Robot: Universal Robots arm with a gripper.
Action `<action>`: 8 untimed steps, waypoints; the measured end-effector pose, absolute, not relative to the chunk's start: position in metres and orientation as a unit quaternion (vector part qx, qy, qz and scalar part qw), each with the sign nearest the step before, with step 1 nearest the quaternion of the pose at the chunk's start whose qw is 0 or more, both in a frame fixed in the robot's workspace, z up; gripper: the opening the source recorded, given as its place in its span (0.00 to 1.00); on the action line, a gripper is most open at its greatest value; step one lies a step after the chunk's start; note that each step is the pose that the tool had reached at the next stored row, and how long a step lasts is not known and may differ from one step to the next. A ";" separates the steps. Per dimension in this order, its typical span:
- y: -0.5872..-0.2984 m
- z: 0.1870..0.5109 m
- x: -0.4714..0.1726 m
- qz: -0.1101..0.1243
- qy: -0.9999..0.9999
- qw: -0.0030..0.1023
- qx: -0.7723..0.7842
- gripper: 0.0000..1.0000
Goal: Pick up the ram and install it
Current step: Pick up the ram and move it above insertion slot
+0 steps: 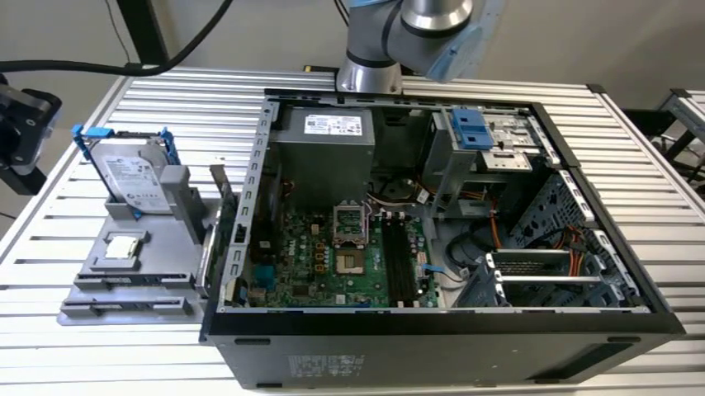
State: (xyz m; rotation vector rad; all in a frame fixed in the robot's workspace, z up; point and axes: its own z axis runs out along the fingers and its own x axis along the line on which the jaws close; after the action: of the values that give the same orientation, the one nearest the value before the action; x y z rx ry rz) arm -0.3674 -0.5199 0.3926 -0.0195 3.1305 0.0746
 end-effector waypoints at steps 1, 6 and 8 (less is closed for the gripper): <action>-0.520 0.393 -0.367 0.024 1.000 0.005 -0.010 0.00; -0.520 0.393 -0.367 0.024 0.999 0.005 -0.027 0.00; -0.520 0.393 -0.367 0.024 0.999 0.004 -0.034 0.00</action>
State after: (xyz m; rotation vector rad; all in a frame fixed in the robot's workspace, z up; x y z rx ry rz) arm -0.3674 -0.5199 0.3926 -0.1056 3.1300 0.0752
